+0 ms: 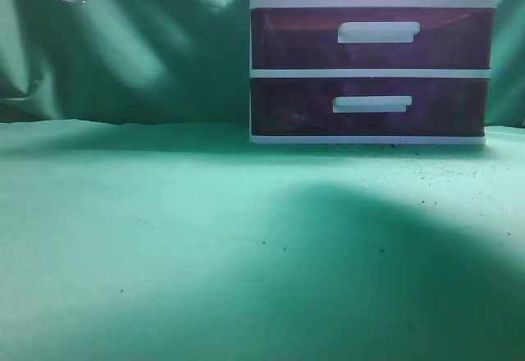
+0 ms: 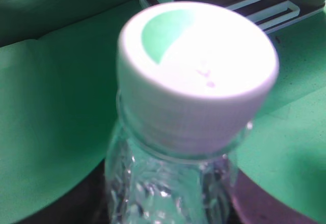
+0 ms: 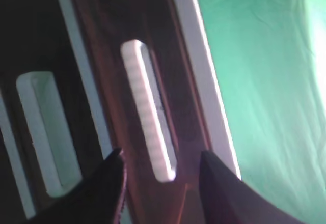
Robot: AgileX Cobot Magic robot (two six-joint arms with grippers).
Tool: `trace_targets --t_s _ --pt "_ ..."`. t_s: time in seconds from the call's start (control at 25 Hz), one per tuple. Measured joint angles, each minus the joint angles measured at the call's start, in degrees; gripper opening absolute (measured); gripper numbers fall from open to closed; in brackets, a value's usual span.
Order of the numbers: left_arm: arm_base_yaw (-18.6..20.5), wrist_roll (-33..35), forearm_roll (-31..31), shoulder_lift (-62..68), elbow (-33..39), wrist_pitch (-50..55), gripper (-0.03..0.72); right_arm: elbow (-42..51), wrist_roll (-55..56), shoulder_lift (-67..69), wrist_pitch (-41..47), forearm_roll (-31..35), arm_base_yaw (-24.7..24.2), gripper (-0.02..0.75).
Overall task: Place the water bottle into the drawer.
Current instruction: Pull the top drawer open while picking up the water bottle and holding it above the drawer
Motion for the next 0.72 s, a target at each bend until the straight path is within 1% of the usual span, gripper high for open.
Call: trace_targets --t_s 0.12,0.16,0.2,0.44,0.56,0.6,0.64,0.72 --pt "0.0 0.0 0.0 0.0 0.0 0.1 0.274 -3.1 -0.6 3.4 -0.2 -2.6 0.0 0.291" --pt "0.0 0.0 0.0 0.0 0.0 0.1 0.274 -4.4 -0.9 4.4 -0.3 -3.0 0.0 0.332" --pt "0.0 0.0 0.0 0.0 0.0 0.3 0.274 -5.7 -1.0 5.4 -0.4 -3.3 0.0 0.317" --pt "0.0 0.0 0.0 0.0 0.0 2.1 0.274 -11.1 -1.1 10.6 -0.6 -4.8 0.0 0.317" --pt "0.0 0.0 0.0 0.0 0.0 2.7 0.274 -12.2 -1.1 12.8 -0.7 -4.9 0.0 0.16" --pt "0.0 0.0 0.0 0.0 0.0 2.9 0.274 -12.6 -1.4 13.2 -1.2 -5.1 0.0 0.125" --pt "0.0 0.0 0.0 0.0 0.0 2.9 0.274 -13.0 -2.0 13.3 -1.2 -5.9 0.0 0.11" --pt "0.0 0.0 0.0 0.0 0.0 2.9 0.274 -13.1 -2.8 13.3 -1.2 -6.4 0.0 0.122"
